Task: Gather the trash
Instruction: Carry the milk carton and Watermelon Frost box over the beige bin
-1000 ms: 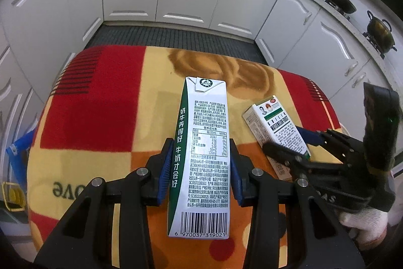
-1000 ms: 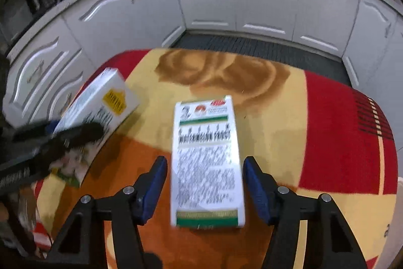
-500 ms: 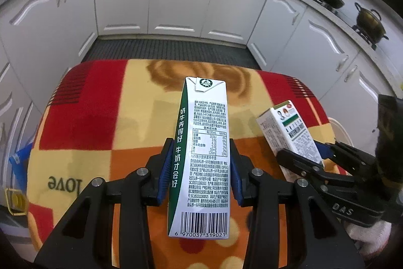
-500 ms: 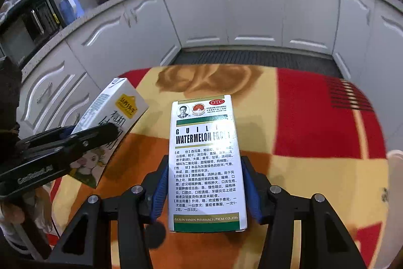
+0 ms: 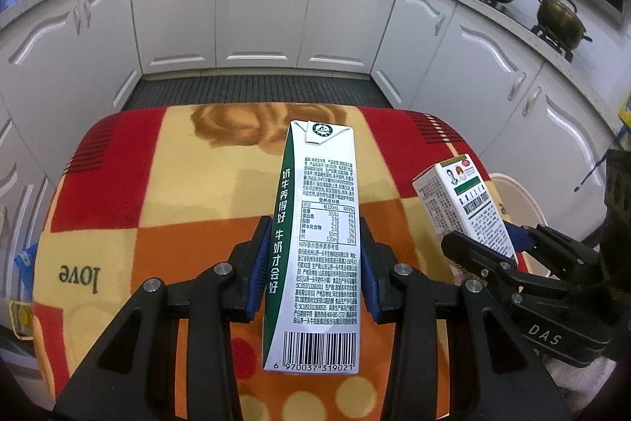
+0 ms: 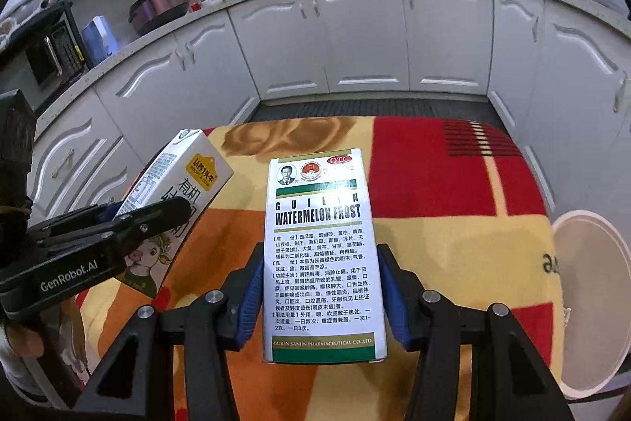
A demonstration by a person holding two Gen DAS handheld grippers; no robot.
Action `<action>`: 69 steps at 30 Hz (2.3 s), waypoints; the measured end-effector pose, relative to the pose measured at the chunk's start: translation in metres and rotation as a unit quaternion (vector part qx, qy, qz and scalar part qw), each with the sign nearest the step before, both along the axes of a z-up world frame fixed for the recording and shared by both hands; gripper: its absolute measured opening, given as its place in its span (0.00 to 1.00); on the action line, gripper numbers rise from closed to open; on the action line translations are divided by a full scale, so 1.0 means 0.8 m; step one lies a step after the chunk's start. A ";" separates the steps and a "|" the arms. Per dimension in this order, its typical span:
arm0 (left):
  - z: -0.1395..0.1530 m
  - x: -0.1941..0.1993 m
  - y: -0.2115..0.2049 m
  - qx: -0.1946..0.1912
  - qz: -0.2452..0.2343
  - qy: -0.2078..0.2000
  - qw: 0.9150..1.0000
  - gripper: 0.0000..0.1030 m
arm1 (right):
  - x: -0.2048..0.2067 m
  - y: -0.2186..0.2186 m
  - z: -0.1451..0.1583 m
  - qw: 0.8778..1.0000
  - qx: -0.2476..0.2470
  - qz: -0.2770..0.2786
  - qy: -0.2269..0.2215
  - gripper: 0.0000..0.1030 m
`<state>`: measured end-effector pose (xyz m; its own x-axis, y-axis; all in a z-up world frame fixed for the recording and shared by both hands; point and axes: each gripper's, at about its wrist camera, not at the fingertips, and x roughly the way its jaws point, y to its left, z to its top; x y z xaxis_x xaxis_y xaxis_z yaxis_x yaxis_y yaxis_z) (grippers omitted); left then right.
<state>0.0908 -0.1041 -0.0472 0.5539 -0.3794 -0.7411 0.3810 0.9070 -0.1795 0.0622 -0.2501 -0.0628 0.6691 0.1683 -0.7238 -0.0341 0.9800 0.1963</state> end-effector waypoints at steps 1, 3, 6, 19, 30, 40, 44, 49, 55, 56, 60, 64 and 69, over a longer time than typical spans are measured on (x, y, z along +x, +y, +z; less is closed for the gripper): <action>0.002 -0.003 -0.006 0.001 -0.004 -0.002 1.000 0.36 | -0.004 -0.004 0.002 1.000 0.002 -0.004 -0.003 0.50; 0.007 -0.008 -0.018 0.002 -0.012 -0.007 1.000 0.36 | -0.013 -0.015 0.008 1.000 0.004 -0.013 -0.010 0.50; 0.015 -0.016 -0.041 -0.003 -0.028 -0.014 1.000 0.36 | -0.026 -0.031 0.016 0.999 0.000 -0.029 -0.021 0.50; 0.031 -0.047 -0.151 -0.013 -0.104 -0.019 0.994 0.36 | -0.088 -0.129 0.031 0.993 0.002 -0.115 -0.037 0.50; 0.031 -0.063 -0.237 -0.021 -0.159 -0.007 0.987 0.36 | -0.139 -0.201 0.041 0.982 -0.001 -0.183 -0.047 0.50; 0.008 -0.063 -0.304 -0.014 -0.188 0.016 0.982 0.36 | -0.165 -0.253 0.026 0.972 0.007 -0.233 -0.034 0.50; 0.000 -0.061 -0.325 -0.007 -0.197 0.021 0.980 0.36 | -0.167 -0.273 0.016 0.969 0.014 -0.247 -0.026 0.50; -0.008 -0.056 -0.346 -0.002 -0.204 0.025 0.979 0.36 | -0.167 -0.294 0.002 0.965 0.021 -0.260 -0.015 0.50; -0.021 -0.055 -0.370 0.003 -0.214 0.032 0.976 0.36 | -0.165 -0.311 -0.014 0.963 0.023 -0.268 -0.003 0.50; -0.023 -0.054 -0.373 0.002 -0.216 0.034 0.976 0.36 | -0.164 -0.313 -0.016 0.962 0.024 -0.271 -0.001 0.50; -0.030 -0.050 -0.387 0.001 -0.218 0.041 0.975 0.36 | -0.163 -0.325 -0.025 0.960 0.030 -0.279 0.005 0.50; -0.036 -0.046 -0.392 0.002 -0.219 0.047 0.975 0.36 | -0.159 -0.334 -0.033 0.958 0.035 -0.284 0.012 0.50; -0.044 -0.044 -0.399 0.001 -0.221 0.054 0.974 0.37 | -0.149 -0.343 -0.038 0.957 0.035 -0.287 0.019 0.50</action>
<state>0.0557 -0.4229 -0.0824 0.2562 -0.5615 -0.7868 0.7138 0.6587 -0.2377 -0.0570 -0.5248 -0.0934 0.6390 -0.1695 -0.7503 0.5146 0.8192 0.2532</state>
